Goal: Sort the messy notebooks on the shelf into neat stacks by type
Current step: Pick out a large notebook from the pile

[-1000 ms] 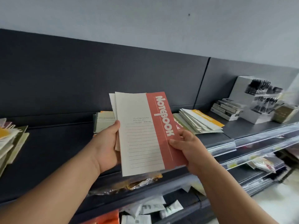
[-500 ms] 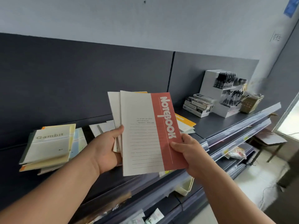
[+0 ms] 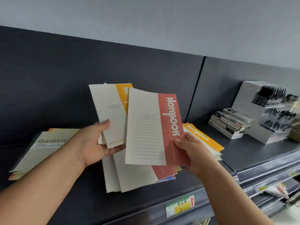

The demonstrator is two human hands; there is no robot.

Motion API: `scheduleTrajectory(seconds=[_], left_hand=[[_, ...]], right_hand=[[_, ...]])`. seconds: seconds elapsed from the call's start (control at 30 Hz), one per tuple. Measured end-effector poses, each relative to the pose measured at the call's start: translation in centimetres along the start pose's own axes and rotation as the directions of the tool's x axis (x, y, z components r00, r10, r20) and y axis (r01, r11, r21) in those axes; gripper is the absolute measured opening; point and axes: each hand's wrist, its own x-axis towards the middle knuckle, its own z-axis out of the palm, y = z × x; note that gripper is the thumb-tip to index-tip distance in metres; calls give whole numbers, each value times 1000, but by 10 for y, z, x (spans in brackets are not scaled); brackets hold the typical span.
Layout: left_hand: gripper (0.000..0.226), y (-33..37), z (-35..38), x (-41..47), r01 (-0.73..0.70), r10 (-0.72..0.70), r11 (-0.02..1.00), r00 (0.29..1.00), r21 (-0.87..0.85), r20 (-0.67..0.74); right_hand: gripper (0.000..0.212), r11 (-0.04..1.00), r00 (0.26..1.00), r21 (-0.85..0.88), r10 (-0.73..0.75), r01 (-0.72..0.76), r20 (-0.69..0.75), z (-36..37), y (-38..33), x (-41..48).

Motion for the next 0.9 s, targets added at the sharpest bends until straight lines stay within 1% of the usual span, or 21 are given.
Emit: scheduleTrajectory(seconds=[0.13,0.2,0.27,0.33,0.37,0.47,0.57,0.63,0.7,0.73,0.77,0.8,0.83,0.87,0.9], left_hand=[[28,9,-14,-16,-131,122,990,980,-43,-159],[24,9,-17,-28,-193,178,980,955,-41,-239],[18,4,-17,-39,-250,227,968,922,-31,-315],[17,-4,-15,-51,-294,263,956,889,-25,-375],[18,-9,-14,-56,-313,277,949,875,-28,-397],[21,-25,-4,-67,-349,295,936,847,-44,-442],[17,-37,14,-70,-347,295,937,834,-28,-467],[19,-46,27,-66,-332,289,943,836,-11,-466],[20,-55,43,-61,-304,272,953,848,3,-455],[21,-58,51,-58,-285,260,958,859,10,-441],[22,-61,58,-55,-265,250,964,872,23,-422],[23,-64,66,-51,-245,239,969,883,38,-404],[23,-67,73,-47,-228,230,972,891,52,-392],[23,-70,81,-43,-212,220,975,897,63,-383],[23,-72,89,-38,-196,209,978,904,73,-373]], right_hand=[[16,999,993,14,39,-41,113,-3,-8,30],[14,996,982,-25,88,-85,169,-1,-4,39],[18,991,970,-74,121,-107,211,1,6,47],[22,987,964,-118,130,-105,233,0,15,53],[20,984,962,-157,126,-89,241,0,18,55],[6,939,946,-343,113,-3,302,-4,22,56],[7,885,913,-451,81,119,400,-8,18,52],[12,801,885,-552,59,233,461,-13,11,50],[18,667,867,-655,26,356,498,-19,5,51],[19,604,863,-682,-20,413,505,-23,1,50],[19,563,862,-690,-83,454,500,-27,-2,49],[20,569,859,-668,-151,480,488,-31,-5,47],[21,631,858,-609,-196,481,474,-36,-10,45],[24,741,866,-509,-198,439,459,-41,-13,43],[25,852,877,-391,-147,347,458,-45,-18,39]])
